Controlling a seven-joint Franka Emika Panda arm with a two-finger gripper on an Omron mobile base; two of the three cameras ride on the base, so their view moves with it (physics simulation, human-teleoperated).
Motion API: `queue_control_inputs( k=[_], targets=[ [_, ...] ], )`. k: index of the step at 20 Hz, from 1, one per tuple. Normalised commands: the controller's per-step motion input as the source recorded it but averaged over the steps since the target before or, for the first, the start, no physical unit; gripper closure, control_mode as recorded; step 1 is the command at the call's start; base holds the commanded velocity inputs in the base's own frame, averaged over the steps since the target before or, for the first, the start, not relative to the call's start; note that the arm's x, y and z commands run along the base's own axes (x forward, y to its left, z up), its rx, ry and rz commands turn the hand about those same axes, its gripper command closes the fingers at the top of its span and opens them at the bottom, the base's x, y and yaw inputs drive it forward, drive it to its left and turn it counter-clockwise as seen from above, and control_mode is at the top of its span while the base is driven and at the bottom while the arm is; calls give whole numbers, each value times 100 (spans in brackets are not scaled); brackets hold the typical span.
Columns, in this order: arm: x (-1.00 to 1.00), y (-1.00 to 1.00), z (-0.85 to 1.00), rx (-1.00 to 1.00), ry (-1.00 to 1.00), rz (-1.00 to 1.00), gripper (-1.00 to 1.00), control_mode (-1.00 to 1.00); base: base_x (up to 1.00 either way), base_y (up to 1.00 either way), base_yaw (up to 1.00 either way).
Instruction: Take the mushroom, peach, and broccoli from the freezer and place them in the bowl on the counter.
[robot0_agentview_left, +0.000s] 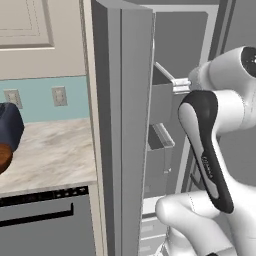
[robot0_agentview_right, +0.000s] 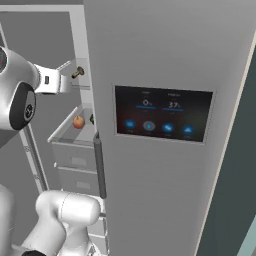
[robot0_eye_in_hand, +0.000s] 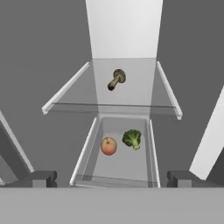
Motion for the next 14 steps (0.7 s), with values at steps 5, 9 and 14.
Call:
queue_control_inputs(
  k=[5, 9, 14],
  targets=[
    [35, 3, 19, 0, 0, 0, -100, -100, 0, 0, 0],
    [35, 18, 0, -2, 0, 0, -100, -100, 0, 0, 0],
    [30, 13, 0, -1, 0, 0, -100, -100, 0, 0, 0]
  ],
)
